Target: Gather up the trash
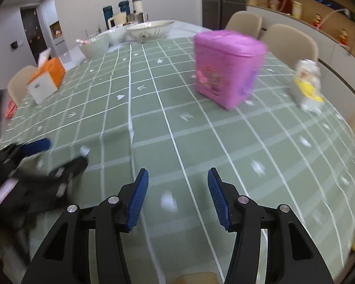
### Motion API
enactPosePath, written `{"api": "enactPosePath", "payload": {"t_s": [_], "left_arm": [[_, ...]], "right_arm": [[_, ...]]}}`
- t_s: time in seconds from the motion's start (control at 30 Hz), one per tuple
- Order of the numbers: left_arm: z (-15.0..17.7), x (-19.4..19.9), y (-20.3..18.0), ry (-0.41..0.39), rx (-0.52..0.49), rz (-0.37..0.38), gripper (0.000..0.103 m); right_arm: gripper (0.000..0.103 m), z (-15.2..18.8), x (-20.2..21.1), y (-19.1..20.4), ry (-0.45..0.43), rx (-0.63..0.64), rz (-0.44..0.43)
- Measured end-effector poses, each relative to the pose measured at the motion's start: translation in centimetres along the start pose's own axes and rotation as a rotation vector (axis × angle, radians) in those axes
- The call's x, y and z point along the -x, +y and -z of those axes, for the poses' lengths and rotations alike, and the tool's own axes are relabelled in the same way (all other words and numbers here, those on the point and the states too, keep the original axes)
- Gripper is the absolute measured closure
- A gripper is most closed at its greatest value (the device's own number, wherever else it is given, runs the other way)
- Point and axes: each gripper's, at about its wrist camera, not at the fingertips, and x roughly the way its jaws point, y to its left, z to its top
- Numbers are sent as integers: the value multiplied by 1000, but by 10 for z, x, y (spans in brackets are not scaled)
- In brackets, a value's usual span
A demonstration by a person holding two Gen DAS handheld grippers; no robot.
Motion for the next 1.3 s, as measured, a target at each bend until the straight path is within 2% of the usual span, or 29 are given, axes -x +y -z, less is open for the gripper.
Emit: {"api": "enactPosePath", "payload": {"t_s": [0.07, 0.2, 1.3], "left_arm": [[0, -2, 2, 0, 0, 0, 8], [0, -2, 3, 0, 0, 0, 8], [1, -2, 2, 0, 0, 1, 8]], "right_arm": [[50, -4, -6, 4, -10, 25, 25], [49, -6, -12, 4, -8, 27, 19], [49, -5, -8, 7, -9, 31, 24]]}}
